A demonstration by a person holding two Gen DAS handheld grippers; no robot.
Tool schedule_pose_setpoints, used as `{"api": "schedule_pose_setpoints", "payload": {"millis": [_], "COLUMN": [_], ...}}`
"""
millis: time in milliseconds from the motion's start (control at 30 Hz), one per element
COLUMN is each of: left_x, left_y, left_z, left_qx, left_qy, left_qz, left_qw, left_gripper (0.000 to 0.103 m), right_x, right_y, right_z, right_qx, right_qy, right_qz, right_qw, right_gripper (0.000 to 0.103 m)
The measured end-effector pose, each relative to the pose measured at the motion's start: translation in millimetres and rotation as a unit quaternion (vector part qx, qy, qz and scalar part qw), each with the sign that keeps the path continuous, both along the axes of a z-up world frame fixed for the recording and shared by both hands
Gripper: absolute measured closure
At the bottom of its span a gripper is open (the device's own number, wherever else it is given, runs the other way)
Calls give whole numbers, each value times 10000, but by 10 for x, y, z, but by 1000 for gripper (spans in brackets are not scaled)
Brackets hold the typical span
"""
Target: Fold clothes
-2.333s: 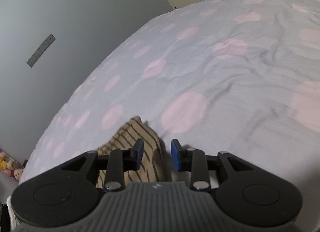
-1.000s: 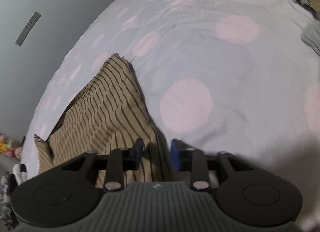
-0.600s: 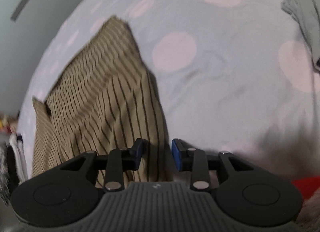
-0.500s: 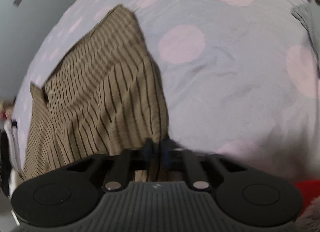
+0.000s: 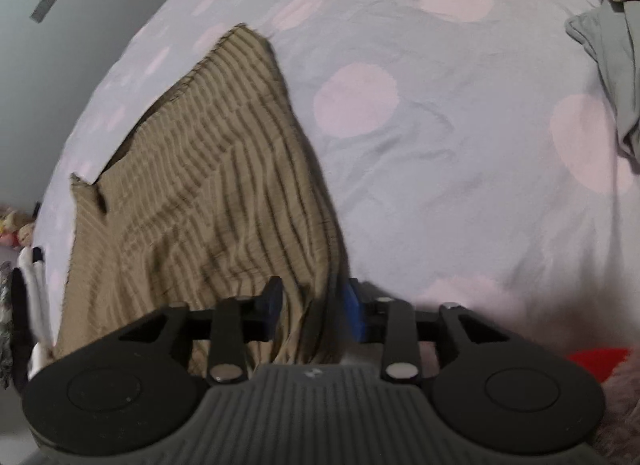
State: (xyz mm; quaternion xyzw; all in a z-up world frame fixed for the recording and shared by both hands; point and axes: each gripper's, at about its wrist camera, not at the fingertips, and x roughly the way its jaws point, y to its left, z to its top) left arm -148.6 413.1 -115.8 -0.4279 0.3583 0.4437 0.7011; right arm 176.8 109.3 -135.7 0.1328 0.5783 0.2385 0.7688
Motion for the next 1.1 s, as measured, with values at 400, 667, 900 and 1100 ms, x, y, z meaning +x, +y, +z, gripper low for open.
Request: {"api": "schedule_pose_setpoints", "payload": {"millis": [400, 667, 900, 1100], "left_x": [-62, -128, -126, -206], "left_y": [63, 66, 91, 170], "left_z": [61, 102, 126, 137], "left_qx": [115, 139, 136, -10], "left_qy": [-689, -901, -891, -1121], "left_qz": [201, 323, 312, 406], "left_qw": [9974, 9953, 9954, 9929], "left_gripper": [67, 67, 67, 67], "right_x": [-119, -196, -472, -821], "right_y": [140, 107, 506, 1107], "right_z": [-32, 127, 503, 773], "right_qx": [-666, -161, -404, -391], "right_qy": [307, 43, -823, -1324], "right_qz": [737, 770, 1435, 2488], "right_qw": [9946, 9969, 9854, 9587], "right_gripper": [69, 98, 99, 100]}}
